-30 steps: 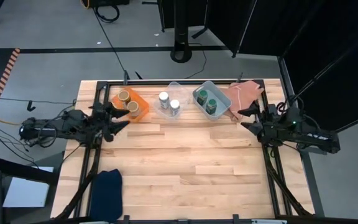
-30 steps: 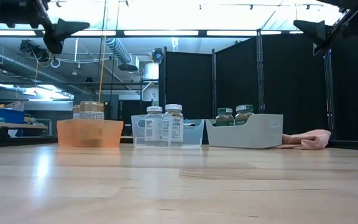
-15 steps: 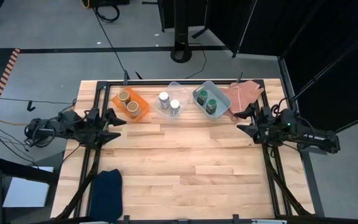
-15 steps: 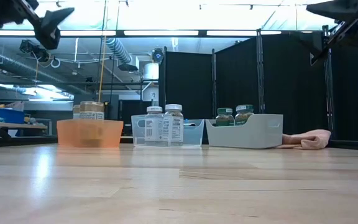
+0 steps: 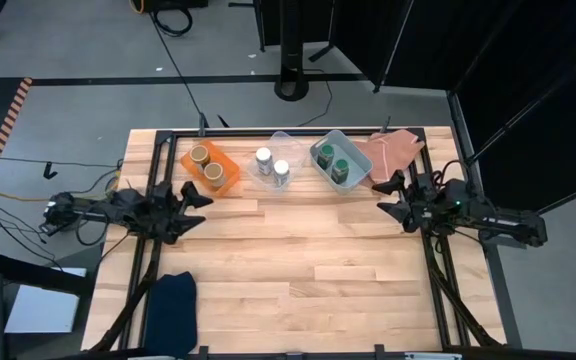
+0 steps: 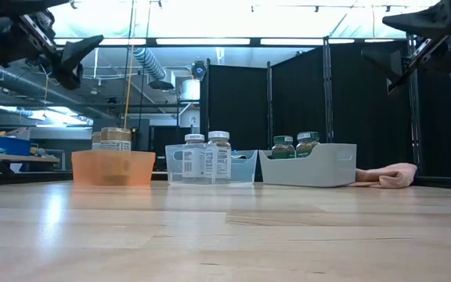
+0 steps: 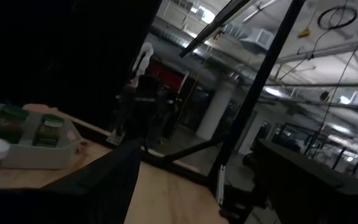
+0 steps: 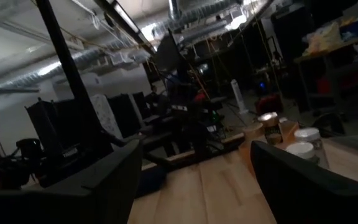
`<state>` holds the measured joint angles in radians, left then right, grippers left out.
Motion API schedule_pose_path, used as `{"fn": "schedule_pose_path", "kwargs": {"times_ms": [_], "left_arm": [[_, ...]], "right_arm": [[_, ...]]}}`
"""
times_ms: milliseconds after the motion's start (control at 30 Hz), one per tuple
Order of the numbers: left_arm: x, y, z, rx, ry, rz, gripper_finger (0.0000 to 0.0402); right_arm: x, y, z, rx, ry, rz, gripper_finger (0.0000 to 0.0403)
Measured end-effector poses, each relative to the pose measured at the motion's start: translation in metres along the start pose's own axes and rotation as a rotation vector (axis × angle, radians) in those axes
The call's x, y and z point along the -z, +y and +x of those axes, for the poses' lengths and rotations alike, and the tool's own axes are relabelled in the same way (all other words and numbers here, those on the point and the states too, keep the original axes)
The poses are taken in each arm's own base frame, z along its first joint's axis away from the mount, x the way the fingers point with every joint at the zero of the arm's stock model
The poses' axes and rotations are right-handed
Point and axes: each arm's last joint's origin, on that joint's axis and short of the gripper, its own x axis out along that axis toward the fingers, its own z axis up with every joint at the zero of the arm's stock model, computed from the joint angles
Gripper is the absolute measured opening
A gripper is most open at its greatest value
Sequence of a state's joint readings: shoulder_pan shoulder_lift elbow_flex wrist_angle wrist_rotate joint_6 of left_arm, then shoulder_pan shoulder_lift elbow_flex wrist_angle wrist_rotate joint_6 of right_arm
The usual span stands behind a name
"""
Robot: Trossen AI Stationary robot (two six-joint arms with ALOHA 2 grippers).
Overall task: Sort spices by type
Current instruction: Return to Home Position
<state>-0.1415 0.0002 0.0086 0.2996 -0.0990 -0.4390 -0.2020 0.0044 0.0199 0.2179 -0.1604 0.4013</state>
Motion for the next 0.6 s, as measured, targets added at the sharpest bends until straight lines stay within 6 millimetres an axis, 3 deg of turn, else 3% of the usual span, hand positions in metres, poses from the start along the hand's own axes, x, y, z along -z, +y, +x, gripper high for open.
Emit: {"fn": "schedule_pose_path", "kwargs": {"times_ms": [600], "left_arm": [[0.006,0.006,0.000,-0.125,0.035,0.028,0.0317]], "right_arm": [[0.016,-0.008,-0.001,0.099,0.124,0.010,0.0307]]}}
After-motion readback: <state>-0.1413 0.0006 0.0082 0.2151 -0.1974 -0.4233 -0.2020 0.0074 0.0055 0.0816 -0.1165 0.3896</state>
